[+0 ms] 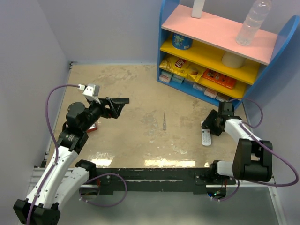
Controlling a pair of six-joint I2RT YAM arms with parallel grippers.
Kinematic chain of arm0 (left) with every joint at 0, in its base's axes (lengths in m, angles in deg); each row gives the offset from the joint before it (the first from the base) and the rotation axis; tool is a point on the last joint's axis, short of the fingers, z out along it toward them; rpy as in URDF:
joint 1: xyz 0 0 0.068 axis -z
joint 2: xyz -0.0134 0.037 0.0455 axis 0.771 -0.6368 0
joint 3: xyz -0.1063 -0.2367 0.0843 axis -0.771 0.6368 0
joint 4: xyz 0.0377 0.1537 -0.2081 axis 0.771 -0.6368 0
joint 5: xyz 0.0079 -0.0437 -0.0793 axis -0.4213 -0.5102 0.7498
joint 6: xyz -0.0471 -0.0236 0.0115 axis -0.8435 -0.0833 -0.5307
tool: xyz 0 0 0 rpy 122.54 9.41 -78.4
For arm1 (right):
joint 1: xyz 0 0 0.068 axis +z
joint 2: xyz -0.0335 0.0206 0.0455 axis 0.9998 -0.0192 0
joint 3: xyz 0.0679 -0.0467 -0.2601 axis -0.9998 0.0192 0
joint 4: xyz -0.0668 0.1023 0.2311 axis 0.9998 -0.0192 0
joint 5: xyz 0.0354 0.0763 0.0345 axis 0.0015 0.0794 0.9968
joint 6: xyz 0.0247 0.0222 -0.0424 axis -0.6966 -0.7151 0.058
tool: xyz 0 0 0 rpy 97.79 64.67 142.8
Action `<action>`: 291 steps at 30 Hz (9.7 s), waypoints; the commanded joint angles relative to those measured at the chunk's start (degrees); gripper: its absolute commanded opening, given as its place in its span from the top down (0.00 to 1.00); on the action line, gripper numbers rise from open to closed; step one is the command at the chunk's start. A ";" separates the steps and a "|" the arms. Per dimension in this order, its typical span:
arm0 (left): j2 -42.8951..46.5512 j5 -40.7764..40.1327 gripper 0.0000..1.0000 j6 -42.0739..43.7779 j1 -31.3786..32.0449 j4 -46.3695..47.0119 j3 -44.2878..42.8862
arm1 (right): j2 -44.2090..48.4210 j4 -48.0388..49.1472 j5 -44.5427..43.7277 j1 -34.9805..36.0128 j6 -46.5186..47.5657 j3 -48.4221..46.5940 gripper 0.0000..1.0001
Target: Unload the batteries from the remote control
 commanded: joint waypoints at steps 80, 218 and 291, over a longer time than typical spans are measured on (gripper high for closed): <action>-22.77 30.36 0.02 -22.73 14.48 40.93 2.94 | 15.74 40.51 44.21 37.46 -8.15 -2.36 0.72; -29.89 -6.47 0.14 3.28 -0.89 -17.43 -9.81 | -18.01 35.42 -2.46 68.66 48.71 -9.48 0.39; -30.77 -7.26 0.15 3.37 -0.80 -17.78 -9.81 | -18.97 31.64 -3.25 69.36 49.50 -11.59 0.54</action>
